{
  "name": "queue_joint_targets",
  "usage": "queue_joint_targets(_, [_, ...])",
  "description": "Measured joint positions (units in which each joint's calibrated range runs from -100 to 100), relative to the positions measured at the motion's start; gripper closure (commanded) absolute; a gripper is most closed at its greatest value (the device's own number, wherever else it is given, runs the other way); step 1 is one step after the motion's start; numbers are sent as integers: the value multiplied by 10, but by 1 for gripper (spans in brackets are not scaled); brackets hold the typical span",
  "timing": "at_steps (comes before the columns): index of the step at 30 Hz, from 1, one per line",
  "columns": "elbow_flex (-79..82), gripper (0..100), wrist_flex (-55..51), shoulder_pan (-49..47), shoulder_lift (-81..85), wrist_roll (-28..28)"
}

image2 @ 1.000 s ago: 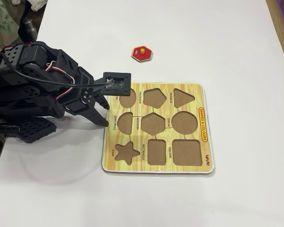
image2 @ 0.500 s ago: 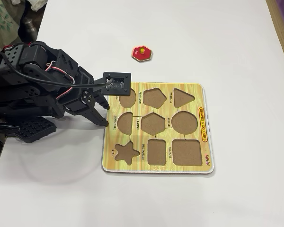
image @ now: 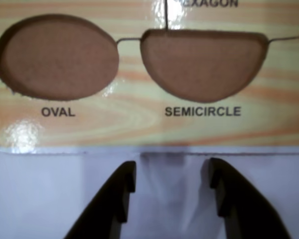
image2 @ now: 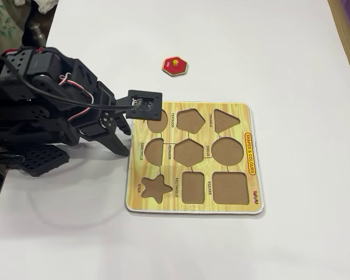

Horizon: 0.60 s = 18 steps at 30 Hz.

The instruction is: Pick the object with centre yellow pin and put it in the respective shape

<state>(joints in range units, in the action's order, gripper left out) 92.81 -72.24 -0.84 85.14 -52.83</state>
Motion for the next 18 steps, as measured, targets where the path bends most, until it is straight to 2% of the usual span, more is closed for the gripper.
queue_joint_targets(11, [-196, 83, -14, -4, -195, 2])
queue_joint_targets(18, [-360, 83, -38, -4, -413, 2])
